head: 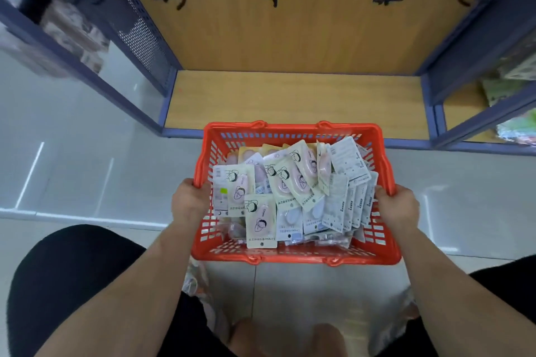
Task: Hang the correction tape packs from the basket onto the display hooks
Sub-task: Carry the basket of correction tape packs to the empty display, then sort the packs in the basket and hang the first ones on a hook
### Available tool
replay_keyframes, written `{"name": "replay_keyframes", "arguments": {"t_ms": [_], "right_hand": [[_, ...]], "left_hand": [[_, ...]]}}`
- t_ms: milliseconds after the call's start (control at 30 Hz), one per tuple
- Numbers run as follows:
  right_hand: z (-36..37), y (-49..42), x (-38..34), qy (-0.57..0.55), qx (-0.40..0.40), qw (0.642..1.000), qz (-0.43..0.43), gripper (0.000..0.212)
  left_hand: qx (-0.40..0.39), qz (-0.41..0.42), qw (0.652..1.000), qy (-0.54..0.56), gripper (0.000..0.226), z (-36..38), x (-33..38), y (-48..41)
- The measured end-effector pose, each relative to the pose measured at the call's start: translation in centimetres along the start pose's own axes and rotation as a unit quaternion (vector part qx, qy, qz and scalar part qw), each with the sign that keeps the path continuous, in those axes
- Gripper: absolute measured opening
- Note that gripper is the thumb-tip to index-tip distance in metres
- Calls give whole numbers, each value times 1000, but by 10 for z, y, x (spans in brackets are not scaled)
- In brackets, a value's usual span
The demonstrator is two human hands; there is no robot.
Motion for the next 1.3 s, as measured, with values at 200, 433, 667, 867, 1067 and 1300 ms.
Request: {"name": "replay_keyframes", "arguments": {"t_ms": [200,433,667,867,1067,1300], "right_hand": [[11,6,21,-36,-22,999,7,31],[-13,37,-37,24,101,968,-227,43],[83,52,-90,62,-141,940,-305,45],[105,35,-83,68,-176,947,-261,48],[114,35,-87,-12,-206,953,-220,108],[118,43,-93,-22,-222,943,-247,87]], "left_hand": [[-54,-25,997,47,37,19,-27,-2],[97,237,966,-31,60,14,34,48],[-115,158,980,-28,91,81,6,79],[-165,118,977,71,61,91,4,66],[-214,6,929,301,23,81,27,50],[-247,-19,908,337,32,107,41,67]]}}
Point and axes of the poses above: each hand's wrist, its own y-axis away from the middle knuckle, its own z-axis out of the palm, x = y × z, the point moved 7 cm from there along -y, towards the middle knuckle, and after that the axes turned 11 degrees about x, right-handed, at the moved point
